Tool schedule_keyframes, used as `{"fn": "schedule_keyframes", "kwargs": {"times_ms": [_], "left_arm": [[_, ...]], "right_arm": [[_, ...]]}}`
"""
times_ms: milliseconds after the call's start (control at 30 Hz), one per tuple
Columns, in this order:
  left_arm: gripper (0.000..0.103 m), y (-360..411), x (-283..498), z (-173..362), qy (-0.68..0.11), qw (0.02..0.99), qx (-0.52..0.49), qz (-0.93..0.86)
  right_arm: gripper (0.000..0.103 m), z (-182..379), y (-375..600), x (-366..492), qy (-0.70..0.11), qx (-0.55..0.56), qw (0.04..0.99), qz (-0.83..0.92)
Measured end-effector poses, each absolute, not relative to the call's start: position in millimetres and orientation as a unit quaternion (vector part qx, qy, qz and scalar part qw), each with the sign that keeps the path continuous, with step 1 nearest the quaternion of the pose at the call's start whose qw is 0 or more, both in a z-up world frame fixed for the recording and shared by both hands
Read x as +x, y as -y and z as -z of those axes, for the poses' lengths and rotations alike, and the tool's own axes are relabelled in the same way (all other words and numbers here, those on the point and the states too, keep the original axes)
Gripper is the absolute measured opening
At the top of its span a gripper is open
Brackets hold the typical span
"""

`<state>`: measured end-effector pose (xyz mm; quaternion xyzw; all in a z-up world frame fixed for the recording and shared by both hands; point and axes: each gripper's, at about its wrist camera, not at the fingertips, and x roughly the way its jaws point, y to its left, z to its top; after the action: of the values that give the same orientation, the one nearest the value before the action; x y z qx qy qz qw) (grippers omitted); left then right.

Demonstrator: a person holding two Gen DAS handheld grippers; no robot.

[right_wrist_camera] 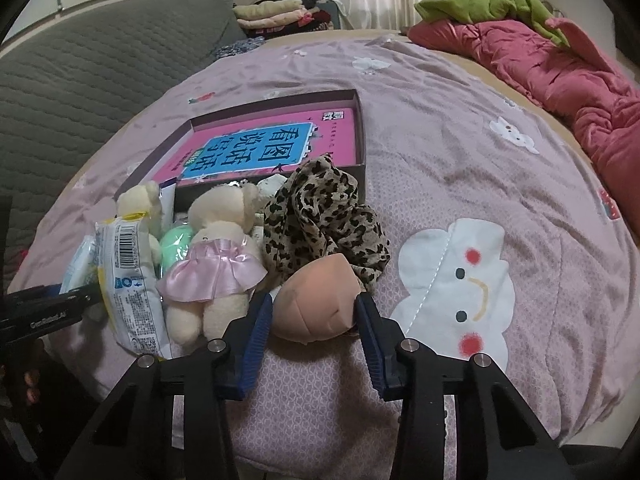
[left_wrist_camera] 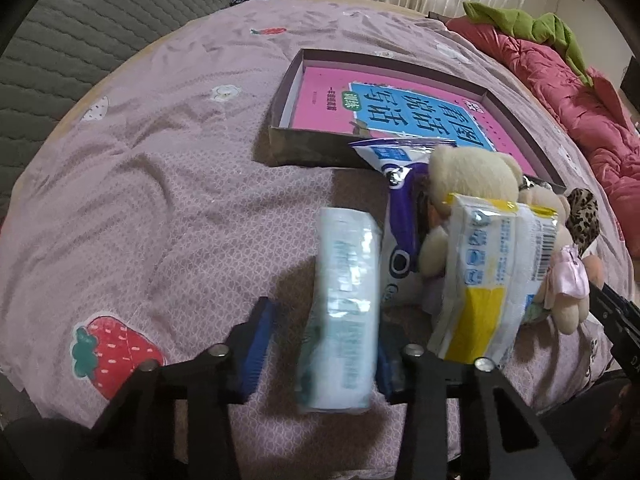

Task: Organize soft objects
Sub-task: 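Grasp the tissue pack with the left gripper while the right grasps the peach sponge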

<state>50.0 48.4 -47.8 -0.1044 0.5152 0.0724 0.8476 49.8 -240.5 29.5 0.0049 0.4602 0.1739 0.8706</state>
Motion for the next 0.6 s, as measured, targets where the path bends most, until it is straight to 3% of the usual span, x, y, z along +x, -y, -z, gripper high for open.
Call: {"fn": "schedule_keyframes", "kwargs": {"times_ms": [100,167,600], "left_arm": [[0.024,-56,49,44,-0.505,0.851,-0.129,-0.062],[0.021,-58,47,41,-0.501,0.853,-0.133,-0.06],[0.021,-57,38,9,-0.444,0.885,-0.129,-0.052]], "right_arm": [[0.043,-35,242,50,-0.452,0.008,0.874,-0.177],[0.043,-41,242,48,-0.444,0.008,0.878,-0.181],[0.043,-66,248,42,-0.407,0.03,0.892,-0.194]]}}
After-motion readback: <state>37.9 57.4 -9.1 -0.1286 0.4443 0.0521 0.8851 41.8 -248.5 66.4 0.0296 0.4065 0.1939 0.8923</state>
